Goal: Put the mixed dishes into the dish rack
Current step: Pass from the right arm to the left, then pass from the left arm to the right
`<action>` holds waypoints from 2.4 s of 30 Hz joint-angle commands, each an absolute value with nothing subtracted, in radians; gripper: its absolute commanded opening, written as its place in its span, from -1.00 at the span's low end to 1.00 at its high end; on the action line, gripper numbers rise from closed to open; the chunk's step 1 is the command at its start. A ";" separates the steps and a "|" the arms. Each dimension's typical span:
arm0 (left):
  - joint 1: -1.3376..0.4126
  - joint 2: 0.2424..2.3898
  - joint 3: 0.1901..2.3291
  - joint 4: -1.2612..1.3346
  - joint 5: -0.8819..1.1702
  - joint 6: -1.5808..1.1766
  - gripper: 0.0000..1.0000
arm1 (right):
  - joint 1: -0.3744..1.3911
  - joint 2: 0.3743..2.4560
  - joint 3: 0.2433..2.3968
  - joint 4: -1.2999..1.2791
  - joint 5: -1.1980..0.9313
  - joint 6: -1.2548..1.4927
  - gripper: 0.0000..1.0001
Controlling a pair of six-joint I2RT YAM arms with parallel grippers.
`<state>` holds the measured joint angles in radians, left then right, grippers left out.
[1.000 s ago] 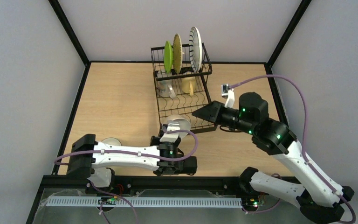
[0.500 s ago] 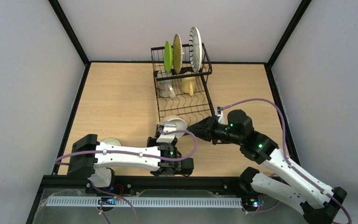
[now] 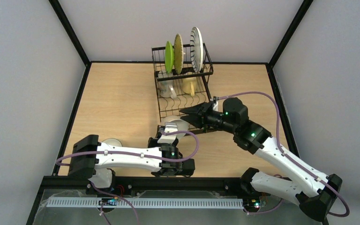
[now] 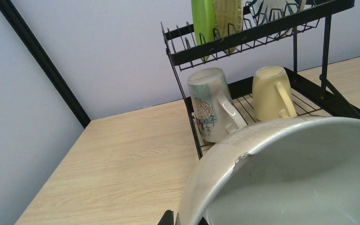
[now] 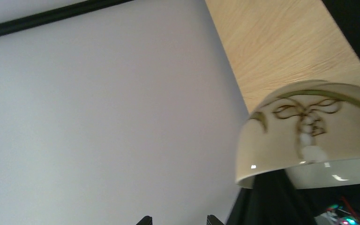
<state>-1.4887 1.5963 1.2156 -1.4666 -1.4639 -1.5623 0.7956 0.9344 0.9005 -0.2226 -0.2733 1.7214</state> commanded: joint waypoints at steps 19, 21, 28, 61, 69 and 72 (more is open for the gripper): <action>-1.516 1.648 1.498 -1.454 -1.796 -1.398 -0.96 | 0.798 0.870 1.136 -0.517 0.257 0.838 0.23; -1.519 1.638 1.510 -1.456 -1.796 -1.357 -0.97 | 0.798 0.858 1.158 -0.555 0.260 0.814 0.21; -1.501 1.605 1.500 -1.459 -1.798 -1.308 -0.97 | 0.798 0.917 1.229 -0.713 0.185 0.937 0.14; -1.223 1.687 1.850 -1.451 -1.679 -0.862 -0.96 | 0.798 1.053 1.430 -0.749 0.468 0.577 0.12; -1.189 1.187 1.481 -0.433 -1.022 -0.369 -0.96 | 0.798 1.091 1.489 -0.773 0.482 0.565 0.11; -1.129 1.217 1.586 -0.535 -0.867 -0.413 -0.96 | 0.798 1.092 1.496 -0.773 0.469 0.562 0.11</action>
<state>-1.1908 1.2160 1.5169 -0.8173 -1.1286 -0.4835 0.7933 1.0893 1.4567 -0.7391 0.4515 0.5823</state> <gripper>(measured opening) 0.090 0.557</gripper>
